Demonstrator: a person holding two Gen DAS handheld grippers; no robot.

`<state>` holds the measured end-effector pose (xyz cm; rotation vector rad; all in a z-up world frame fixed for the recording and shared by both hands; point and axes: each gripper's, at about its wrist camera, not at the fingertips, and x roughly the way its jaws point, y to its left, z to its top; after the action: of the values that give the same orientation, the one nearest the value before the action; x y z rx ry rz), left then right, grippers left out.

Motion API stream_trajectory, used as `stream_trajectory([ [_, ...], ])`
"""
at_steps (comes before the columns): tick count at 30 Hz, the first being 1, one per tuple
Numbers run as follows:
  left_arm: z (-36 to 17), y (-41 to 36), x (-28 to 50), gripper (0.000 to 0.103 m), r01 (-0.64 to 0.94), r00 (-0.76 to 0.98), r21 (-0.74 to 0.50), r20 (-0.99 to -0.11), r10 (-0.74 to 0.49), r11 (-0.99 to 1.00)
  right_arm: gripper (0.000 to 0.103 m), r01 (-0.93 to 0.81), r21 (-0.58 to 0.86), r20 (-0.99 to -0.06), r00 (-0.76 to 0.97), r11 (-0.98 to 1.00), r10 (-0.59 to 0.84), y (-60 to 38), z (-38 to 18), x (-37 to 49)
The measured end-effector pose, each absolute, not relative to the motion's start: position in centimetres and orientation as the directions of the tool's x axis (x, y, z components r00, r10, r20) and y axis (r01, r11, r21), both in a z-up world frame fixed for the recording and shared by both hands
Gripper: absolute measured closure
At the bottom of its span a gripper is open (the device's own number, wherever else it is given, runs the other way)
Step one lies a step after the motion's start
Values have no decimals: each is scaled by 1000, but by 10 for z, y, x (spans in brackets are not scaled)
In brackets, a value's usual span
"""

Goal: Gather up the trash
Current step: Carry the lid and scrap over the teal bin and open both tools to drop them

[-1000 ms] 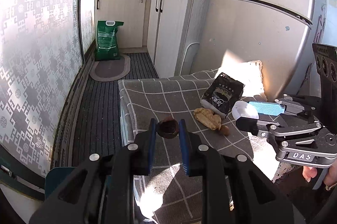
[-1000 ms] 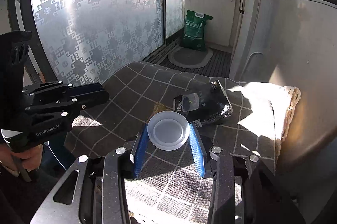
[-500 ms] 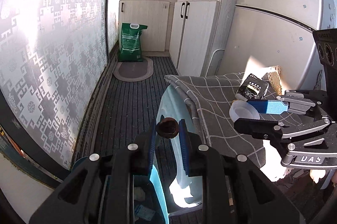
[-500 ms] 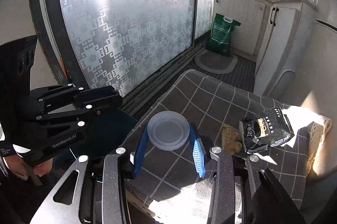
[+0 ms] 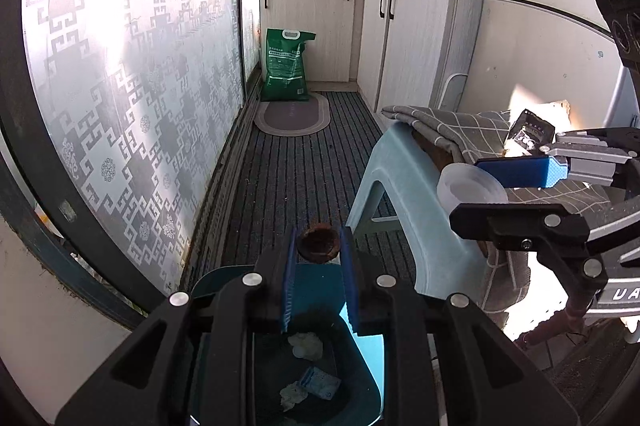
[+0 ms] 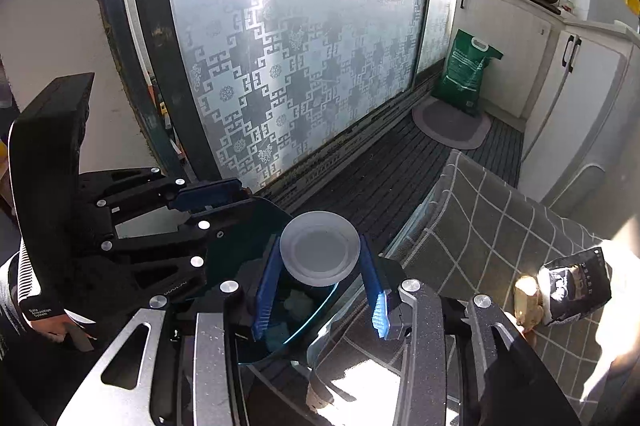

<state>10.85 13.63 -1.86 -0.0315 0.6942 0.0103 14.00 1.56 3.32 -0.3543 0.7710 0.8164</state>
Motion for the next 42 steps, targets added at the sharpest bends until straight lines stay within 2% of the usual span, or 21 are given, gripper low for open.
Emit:
stream_trajectory([
  [10,-71,154,106,80,-2,646,9,-764,8,1000,64,-793,-2,-772,388,609,503,51,22,133],
  [23,-126,172,104,80,5,512,10,-859,6,1000,64,-807,-4,-838,325,590,438,85,-7,132],
  [34,-161,185,104,79,-4,435,-5,-900,-3,1000,63,-810,-25,-867,310,587,391,99,-21,133],
  [39,-159,192,102,70,-27,453,-19,-891,-4,999,63,-802,-10,-884,286,597,370,104,-37,138],
  [42,-151,192,100,70,-31,476,-14,-879,3,999,64,-803,-10,-893,276,596,356,108,-45,138],
])
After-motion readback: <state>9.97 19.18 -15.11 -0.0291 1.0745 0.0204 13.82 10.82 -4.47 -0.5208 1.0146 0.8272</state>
